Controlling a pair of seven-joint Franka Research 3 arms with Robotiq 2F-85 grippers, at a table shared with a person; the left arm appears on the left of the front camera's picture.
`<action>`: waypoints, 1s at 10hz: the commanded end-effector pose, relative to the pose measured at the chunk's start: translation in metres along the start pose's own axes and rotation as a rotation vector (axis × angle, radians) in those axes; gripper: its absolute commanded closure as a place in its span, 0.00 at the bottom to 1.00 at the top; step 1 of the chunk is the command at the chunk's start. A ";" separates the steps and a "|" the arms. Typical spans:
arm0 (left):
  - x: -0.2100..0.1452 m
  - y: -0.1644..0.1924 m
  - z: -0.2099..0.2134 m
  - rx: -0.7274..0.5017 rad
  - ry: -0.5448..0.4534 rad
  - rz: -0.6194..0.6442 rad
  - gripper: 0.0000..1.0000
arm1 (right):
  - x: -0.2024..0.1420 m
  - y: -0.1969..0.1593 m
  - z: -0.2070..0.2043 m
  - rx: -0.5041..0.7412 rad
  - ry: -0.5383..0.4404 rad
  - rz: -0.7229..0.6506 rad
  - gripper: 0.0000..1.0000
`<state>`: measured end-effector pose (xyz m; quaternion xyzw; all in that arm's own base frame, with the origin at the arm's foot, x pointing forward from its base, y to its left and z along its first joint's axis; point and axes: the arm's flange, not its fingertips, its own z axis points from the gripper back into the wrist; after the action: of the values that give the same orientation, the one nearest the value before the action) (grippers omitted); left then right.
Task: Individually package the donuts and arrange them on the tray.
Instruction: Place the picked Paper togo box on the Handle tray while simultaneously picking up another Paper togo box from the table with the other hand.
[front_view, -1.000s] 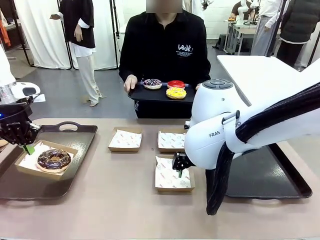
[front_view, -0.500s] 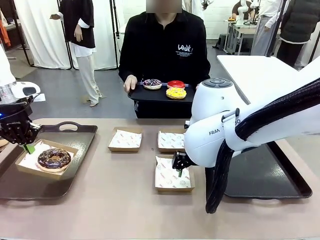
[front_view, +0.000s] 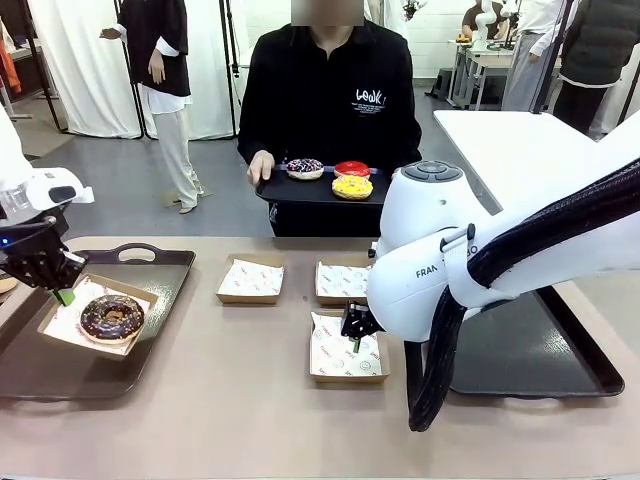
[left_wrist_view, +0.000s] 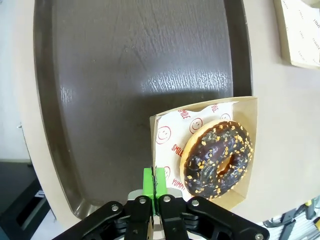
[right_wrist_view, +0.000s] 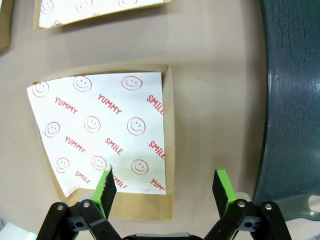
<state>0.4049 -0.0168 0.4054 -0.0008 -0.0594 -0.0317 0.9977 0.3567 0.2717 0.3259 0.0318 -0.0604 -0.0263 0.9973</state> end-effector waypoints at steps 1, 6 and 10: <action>-0.013 -0.003 -0.012 0.009 -0.021 -0.014 0.99 | -0.003 0.007 -0.009 -0.016 -0.050 -0.033 0.00; -0.018 -0.008 -0.024 0.050 0.008 0.053 0.99 | 0.000 0.006 -0.011 -0.022 -0.043 -0.049 0.00; -0.015 -0.011 -0.035 0.057 0.053 0.050 0.99 | 0.007 0.004 -0.022 -0.008 -0.036 -0.054 0.00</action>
<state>0.3979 -0.0278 0.3731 0.0082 -0.0379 -0.0110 0.9992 0.3602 0.2711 0.3151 0.0341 -0.0607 -0.0437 0.9966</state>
